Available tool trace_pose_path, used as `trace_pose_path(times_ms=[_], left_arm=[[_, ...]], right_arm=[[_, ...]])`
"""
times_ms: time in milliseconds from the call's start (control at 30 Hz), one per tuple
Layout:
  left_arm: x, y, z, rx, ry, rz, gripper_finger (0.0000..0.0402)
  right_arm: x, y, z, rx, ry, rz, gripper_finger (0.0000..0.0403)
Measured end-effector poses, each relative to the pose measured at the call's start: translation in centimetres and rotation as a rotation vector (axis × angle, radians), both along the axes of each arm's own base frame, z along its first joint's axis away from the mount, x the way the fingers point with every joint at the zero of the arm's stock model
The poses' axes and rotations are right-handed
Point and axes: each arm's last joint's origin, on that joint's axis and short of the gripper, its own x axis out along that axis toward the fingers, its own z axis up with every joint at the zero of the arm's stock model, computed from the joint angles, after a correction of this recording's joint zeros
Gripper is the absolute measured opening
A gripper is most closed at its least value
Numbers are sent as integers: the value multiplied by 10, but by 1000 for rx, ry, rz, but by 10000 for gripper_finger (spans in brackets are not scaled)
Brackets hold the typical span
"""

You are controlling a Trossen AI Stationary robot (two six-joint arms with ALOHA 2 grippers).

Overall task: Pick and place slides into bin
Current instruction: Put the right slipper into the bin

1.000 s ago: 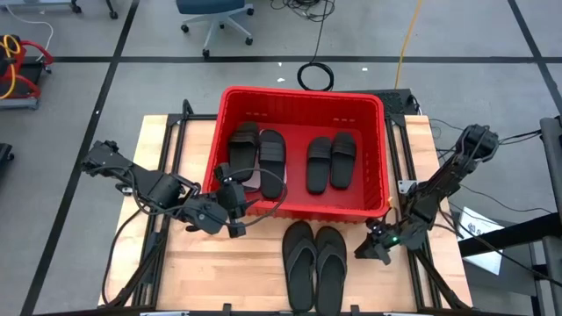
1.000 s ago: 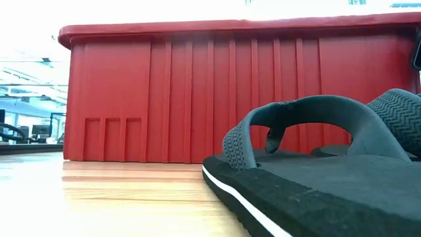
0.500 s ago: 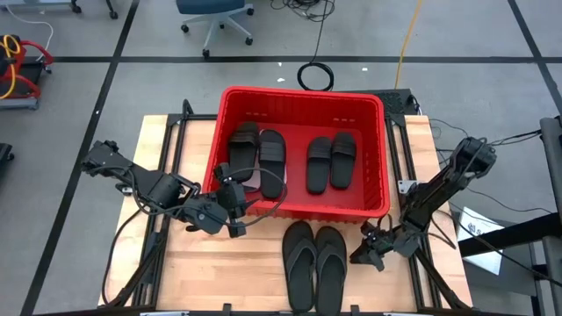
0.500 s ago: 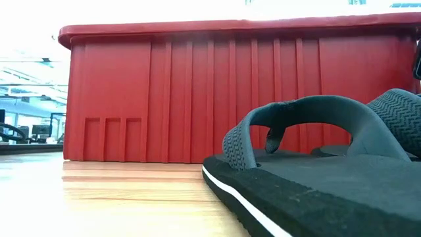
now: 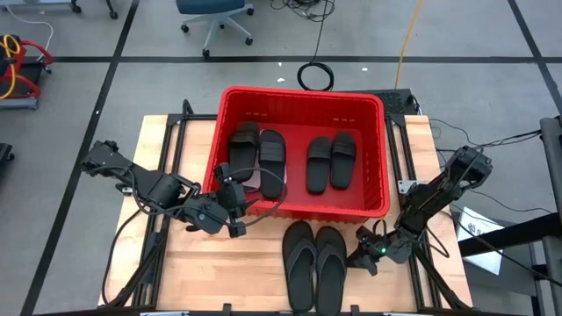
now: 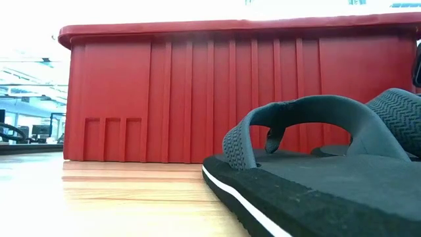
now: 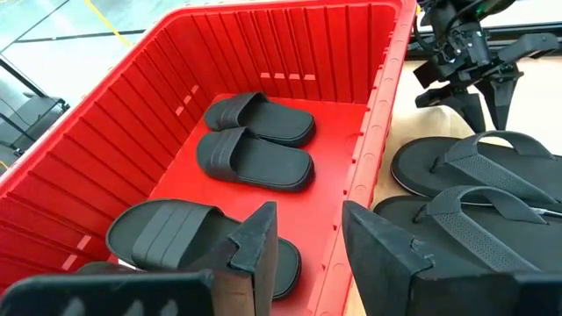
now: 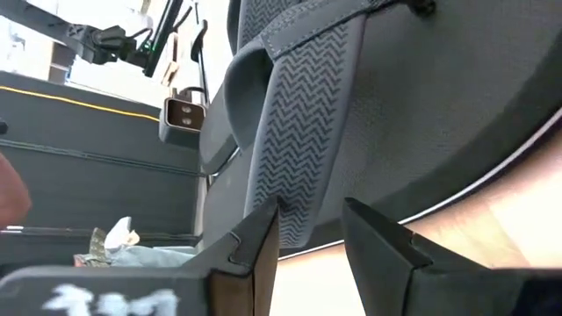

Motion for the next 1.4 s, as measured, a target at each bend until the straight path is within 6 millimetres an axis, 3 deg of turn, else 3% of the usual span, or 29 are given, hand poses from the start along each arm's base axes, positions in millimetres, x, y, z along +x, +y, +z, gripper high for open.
trace_pose_path(times_ms=[800, 1400], left_arm=[[0, 0, 0, 1, 0, 0, 129], [0, 0, 0, 1, 0, 3, 129]], right_arm=[[8, -4, 4, -52, -72, -17, 116], [8, -2, 7, -90, -124, 75, 116]])
